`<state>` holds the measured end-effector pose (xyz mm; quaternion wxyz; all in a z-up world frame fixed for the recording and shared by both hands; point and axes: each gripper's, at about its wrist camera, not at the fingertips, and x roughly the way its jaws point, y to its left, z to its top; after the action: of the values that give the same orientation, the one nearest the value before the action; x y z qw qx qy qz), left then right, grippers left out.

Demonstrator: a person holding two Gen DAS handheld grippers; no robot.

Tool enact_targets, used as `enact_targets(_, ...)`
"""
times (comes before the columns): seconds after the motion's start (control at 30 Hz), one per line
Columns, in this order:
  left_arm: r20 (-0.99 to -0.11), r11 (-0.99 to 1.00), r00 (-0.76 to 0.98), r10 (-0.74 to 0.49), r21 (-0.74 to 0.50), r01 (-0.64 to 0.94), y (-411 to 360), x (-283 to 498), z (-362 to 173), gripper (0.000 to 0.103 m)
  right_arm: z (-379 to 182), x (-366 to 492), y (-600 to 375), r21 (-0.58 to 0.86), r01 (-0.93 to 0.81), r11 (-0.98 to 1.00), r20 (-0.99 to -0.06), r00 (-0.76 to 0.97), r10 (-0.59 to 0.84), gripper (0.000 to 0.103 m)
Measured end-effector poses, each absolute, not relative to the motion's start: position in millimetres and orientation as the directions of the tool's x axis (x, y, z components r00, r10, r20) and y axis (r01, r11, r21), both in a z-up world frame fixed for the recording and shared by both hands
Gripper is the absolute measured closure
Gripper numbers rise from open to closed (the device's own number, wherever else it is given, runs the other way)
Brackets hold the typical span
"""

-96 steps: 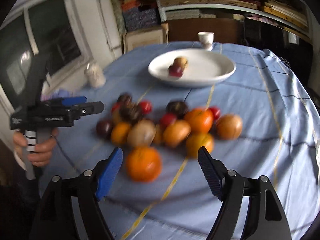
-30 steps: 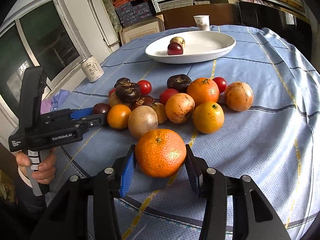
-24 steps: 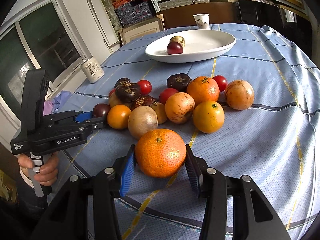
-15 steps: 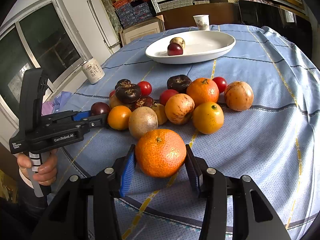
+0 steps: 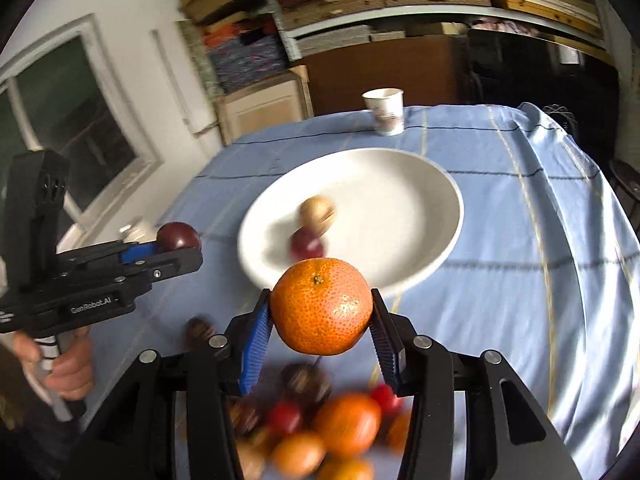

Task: Organize fruits
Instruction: 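Carry the orange and plum onto the white plate and release both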

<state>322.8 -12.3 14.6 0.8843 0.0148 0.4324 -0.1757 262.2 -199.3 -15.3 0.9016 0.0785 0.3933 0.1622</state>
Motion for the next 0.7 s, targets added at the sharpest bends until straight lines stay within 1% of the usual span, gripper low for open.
enact_targets(0.07,-0.791,0.949,0.552,-0.265,-0.114,0.293,-17,351,3,0.066,-25,287,-200,0.279,-0.200,0.939,-0.707,0.619,0.342,0.055)
enact_targets(0.13,-0.806,0.952,0.531,-0.261,-0.123,0.281,-23,372,-9,0.066,-33,301,-200,0.295,-0.183,0.938,-0.723,0.599,0.344,0.055)
enact_targets(0.17,-0.813,0.952,0.522,-0.258,-0.122,0.280,-25,377,-14,0.065,-38,310,-198,0.292,-0.182,0.939,-0.732,0.589,0.342,0.055)
enact_targets(0.2,-0.822,0.955,0.515,-0.245,-0.114,0.272,-28,382,-18,0.060,-40,313,-197,0.283,-0.184,0.941,-0.739,0.584,0.336,0.054)
enact_targets(0.23,-0.831,0.965,0.517,-0.206,-0.085,0.249,-30,385,-21,0.051,-43,319,-193,0.257,-0.185,0.948,-0.755,0.574,0.317,0.054)
enact_targets(0.27,-0.830,0.971,0.529,-0.178,-0.061,0.231,-30,384,-20,0.028,-44,322,-192,0.243,-0.183,0.953,-0.765,0.568,0.304,0.050)
enact_targets(0.3,-0.817,0.976,0.555,-0.157,-0.041,0.216,-30,380,-15,0.014,-44,322,-191,0.239,-0.182,0.954,-0.768,0.565,0.300,0.039)
enact_targets(0.37,-0.786,0.974,0.597,-0.162,-0.030,0.224,-25,363,-1,0.009,-31,312,-194,0.231,-0.167,0.959,-0.748,0.600,0.285,0.026)
enact_targets(0.43,-0.767,0.972,0.618,-0.172,-0.030,0.233,-20,345,12,0.005,-10,286,-199,0.211,-0.166,0.963,-0.699,0.663,0.268,0.020)
enact_targets(0.47,-0.750,0.971,0.636,-0.184,-0.038,0.237,-14,327,22,0.004,-1,271,-201,0.201,-0.171,0.965,-0.673,0.691,0.262,0.014)
enact_targets(0.5,-0.737,0.970,0.649,-0.190,-0.041,0.238,-10,312,28,0.004,5,260,-203,0.196,-0.177,0.965,-0.649,0.714,0.262,0.011)
enact_targets(0.53,-0.722,0.969,0.663,-0.199,-0.045,0.243,-5,296,33,0.004,11,243,-205,0.189,-0.182,0.965,-0.618,0.742,0.261,0.009)
enact_targets(0.57,-0.704,0.968,0.680,-0.203,-0.041,0.246,-1,275,36,0.004,14,223,-208,0.181,-0.188,0.965,-0.584,0.769,0.260,0.005)
enact_targets(0.63,-0.687,0.971,0.700,-0.193,-0.033,0.236,6,243,34,0.004,11,191,-216,0.177,-0.191,0.965,-0.557,0.789,0.258,0.003)
enact_targets(0.7,-0.685,0.975,0.703,-0.192,-0.052,0.215,11,211,20,0.004,0,161,-222,0.174,-0.178,0.968,-0.556,0.794,0.246,0.003)
